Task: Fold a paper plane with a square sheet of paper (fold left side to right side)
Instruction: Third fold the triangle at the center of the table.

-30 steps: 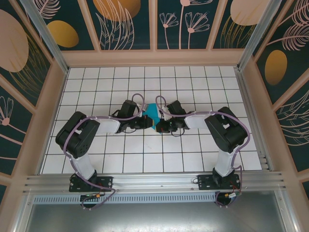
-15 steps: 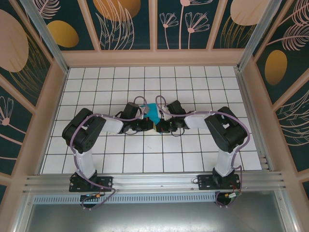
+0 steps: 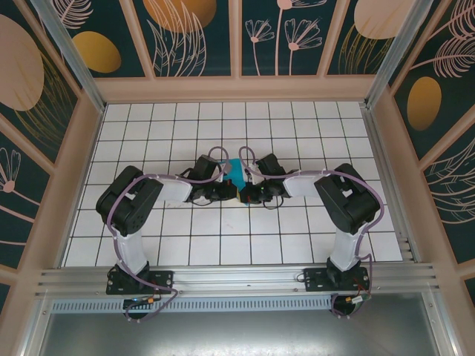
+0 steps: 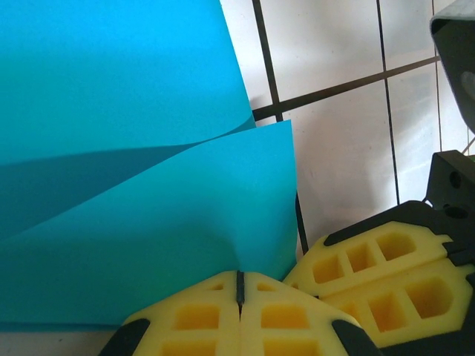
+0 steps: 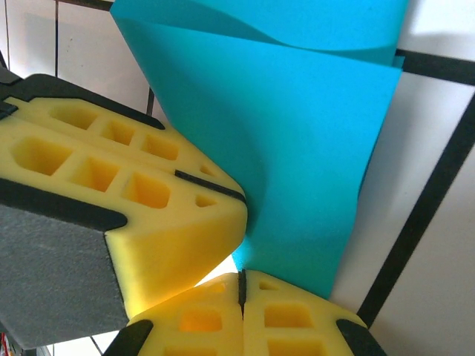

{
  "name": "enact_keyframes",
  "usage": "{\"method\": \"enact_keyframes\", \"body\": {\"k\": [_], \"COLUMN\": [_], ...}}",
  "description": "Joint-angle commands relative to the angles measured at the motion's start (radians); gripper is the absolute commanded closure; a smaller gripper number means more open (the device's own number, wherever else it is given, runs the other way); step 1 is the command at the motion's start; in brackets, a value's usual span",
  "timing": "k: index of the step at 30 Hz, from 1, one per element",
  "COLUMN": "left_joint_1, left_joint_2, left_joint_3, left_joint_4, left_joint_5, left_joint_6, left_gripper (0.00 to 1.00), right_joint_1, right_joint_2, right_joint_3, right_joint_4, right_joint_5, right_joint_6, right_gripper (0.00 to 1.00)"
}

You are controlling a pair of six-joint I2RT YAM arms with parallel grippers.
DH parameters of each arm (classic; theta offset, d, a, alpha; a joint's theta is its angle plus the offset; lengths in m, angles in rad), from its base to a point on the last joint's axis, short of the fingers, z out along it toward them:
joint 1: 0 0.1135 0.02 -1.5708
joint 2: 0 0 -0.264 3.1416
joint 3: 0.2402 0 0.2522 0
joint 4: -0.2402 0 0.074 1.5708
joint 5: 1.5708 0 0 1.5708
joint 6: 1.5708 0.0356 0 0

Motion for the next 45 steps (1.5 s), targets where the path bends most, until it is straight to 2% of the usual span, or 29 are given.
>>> {"method": "enact_keyframes", "body": {"k": [1,12,25,31,35,41,45], "left_joint_1": [0.032,0.153,0.232,0.232,0.223,0.112,0.065], "left_joint_2": [0.034,0.037,0.037,-0.055,-0.145,-0.166,-0.1], "left_joint_3": [0.02,0.023,0.069,0.102,0.076,0.059,0.07], "left_joint_4": [-0.072,-0.108,-0.167,-0.208,-0.166,-0.105,-0.058], "left_joint_5": [-0.17,-0.183,-0.241,-0.229,-0.132,-0.034,-0.017], "left_joint_6": [0.058,0.131,0.209,0.224,0.192,0.152,0.12], "left_gripper": [0.97,0.97,0.97,0.95,0.95,0.94,0.94], "right_joint_1": [-0.005,-0.004,-0.004,-0.003,-0.003,-0.002,0.0], "right_joint_2": [0.062,0.055,0.05,0.046,0.047,0.052,0.05], "right_joint_3": [-0.041,-0.054,-0.054,-0.053,-0.045,-0.044,-0.041], "right_joint_4": [-0.165,-0.163,-0.165,-0.16,-0.153,-0.151,-0.152], "right_joint_5": [0.087,0.083,0.083,0.086,0.086,0.087,0.087], "right_joint_6": [-0.019,-0.02,-0.019,-0.015,-0.01,-0.006,-0.003], "right_gripper": [1.0,1.0,1.0,1.0,1.0,1.0,1.0]}}
